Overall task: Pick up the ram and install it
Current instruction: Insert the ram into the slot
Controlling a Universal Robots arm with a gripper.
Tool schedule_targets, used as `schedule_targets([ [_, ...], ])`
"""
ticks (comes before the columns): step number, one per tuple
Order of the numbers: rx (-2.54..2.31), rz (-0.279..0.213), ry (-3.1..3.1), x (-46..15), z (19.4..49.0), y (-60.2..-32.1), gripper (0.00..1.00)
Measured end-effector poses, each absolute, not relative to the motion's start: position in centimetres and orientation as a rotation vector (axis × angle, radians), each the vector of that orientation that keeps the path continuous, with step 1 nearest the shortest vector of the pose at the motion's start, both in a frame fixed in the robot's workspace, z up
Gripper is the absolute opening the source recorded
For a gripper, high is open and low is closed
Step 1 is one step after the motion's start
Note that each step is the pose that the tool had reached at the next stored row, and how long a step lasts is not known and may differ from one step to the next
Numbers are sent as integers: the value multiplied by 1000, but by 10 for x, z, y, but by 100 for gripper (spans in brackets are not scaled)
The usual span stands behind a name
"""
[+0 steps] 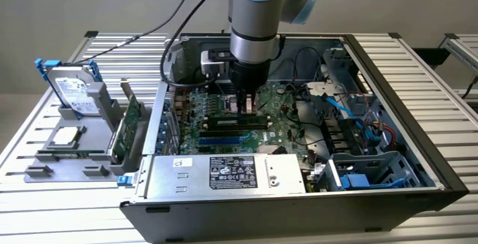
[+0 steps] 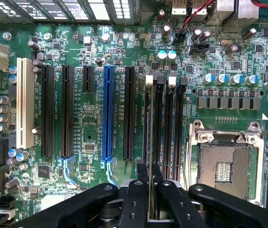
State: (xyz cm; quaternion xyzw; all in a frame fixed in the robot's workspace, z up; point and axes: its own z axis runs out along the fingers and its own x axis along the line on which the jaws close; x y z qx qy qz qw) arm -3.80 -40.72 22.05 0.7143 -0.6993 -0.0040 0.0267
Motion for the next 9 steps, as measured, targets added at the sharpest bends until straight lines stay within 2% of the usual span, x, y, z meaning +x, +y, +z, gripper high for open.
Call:
schedule_targets([
  [9, 2207, -12, -2160, -38, 218, -407, 15],
])
